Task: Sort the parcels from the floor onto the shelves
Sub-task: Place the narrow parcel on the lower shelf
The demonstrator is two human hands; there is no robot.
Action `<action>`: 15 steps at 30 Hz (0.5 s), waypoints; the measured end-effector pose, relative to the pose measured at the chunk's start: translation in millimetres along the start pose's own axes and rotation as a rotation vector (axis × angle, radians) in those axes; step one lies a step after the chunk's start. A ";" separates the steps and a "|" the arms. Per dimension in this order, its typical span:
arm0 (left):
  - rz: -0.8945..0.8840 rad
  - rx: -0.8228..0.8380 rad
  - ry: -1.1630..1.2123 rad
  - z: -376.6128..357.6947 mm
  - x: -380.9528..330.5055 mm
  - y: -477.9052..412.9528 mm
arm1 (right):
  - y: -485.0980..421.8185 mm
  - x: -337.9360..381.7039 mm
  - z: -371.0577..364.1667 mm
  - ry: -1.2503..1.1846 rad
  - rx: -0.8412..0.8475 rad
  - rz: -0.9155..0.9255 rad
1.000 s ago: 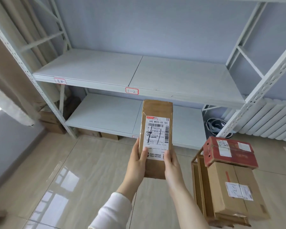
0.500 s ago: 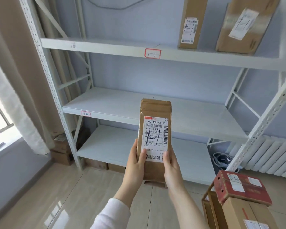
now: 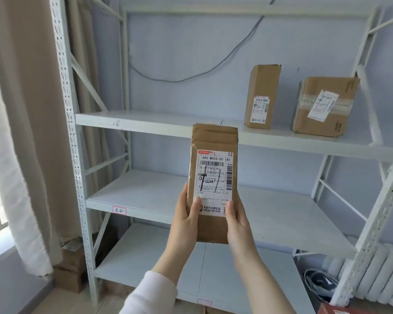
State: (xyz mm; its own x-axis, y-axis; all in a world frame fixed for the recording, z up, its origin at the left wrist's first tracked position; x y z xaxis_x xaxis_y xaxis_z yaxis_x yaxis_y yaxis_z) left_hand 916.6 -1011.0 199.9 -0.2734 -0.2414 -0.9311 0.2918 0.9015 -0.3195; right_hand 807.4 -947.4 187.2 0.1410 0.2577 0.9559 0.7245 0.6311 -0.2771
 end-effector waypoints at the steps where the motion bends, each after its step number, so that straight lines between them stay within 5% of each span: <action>1: -0.032 0.003 0.013 -4.0 -7.6 -12.7 | -13.1 6.5 -3.8 -0.011 -0.007 0.032; 15: -0.299 0.031 0.076 -52.2 -88.8 -180.3 | -177.6 100.5 -54.4 -0.079 0.018 0.293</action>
State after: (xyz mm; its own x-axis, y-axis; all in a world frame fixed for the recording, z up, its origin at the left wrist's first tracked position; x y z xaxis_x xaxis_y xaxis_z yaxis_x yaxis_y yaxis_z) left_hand 840.5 -1133.4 349.4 -0.4186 -0.4654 -0.7798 0.2159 0.7831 -0.5833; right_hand 729.6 -1073.4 337.8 0.2891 0.4863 0.8246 0.6485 0.5341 -0.5424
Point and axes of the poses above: each hand's wrist, its own y-axis away from the middle knuckle, its own z-axis out of the back of the hand, x = y × z, the point moved 6 cm from there along -y, towards the middle knuckle, and after that the axes turned 8 degrees about -x, right-handed, at the moved point
